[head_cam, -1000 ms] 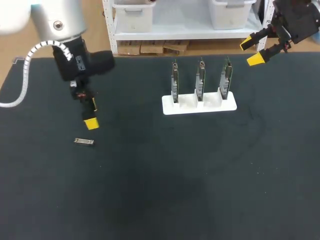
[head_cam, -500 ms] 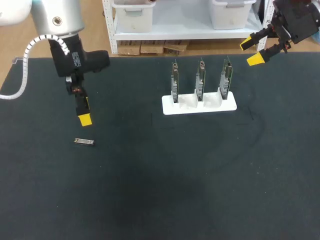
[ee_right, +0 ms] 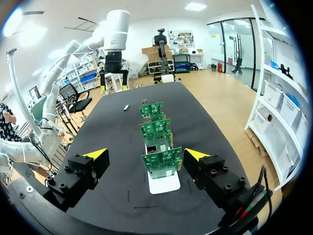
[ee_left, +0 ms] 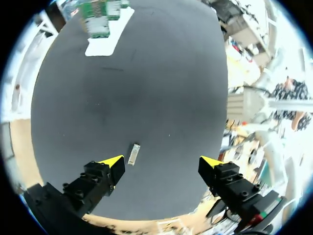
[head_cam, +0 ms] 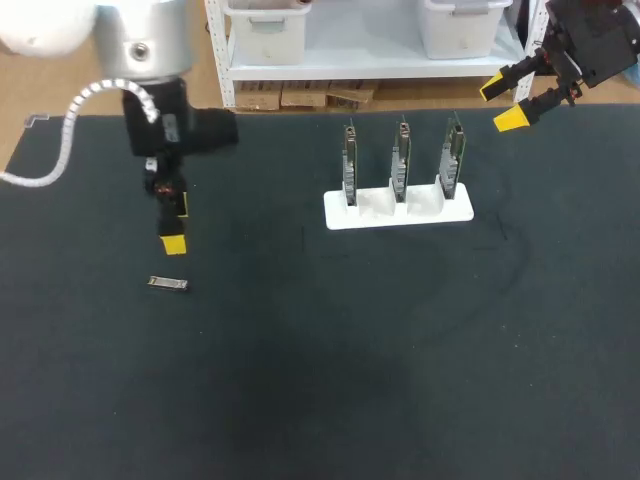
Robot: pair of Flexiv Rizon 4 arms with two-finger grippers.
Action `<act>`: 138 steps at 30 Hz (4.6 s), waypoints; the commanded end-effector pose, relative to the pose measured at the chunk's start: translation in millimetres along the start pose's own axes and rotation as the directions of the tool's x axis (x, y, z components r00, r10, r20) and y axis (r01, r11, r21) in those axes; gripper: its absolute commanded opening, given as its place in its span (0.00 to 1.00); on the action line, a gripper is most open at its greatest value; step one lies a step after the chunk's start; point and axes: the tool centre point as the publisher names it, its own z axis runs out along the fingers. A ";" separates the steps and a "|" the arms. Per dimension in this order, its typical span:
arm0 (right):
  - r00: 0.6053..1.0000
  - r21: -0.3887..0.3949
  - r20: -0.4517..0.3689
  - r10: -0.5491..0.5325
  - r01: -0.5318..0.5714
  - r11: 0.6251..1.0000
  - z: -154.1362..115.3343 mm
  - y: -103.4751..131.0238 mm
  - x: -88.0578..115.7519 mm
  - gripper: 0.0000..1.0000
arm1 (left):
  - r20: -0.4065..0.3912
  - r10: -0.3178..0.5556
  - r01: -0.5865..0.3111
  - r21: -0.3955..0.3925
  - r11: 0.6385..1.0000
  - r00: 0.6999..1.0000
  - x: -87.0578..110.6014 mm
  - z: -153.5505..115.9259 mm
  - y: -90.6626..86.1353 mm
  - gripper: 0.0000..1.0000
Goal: Pick up the optical module with the left hand, and insert it into the network port with the right hand.
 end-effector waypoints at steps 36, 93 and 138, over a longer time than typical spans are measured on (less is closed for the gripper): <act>1.000 0.004 0.000 0.000 0.000 1.000 0.3 1.7 0.0 1.00 | -0.119 0.082 -0.088 -0.045 0.995 0.989 54.4 70.5 3.2 1.00; 1.000 0.004 0.000 0.000 0.000 1.000 0.3 1.7 0.0 1.00 | -0.079 0.256 -0.268 -0.281 0.922 0.963 56.5 81.5 13.6 1.00; 1.000 0.004 0.000 0.000 0.000 1.000 0.3 1.7 0.0 1.00 | -0.002 0.246 -0.242 -0.184 0.953 0.969 46.4 116.0 53.9 1.00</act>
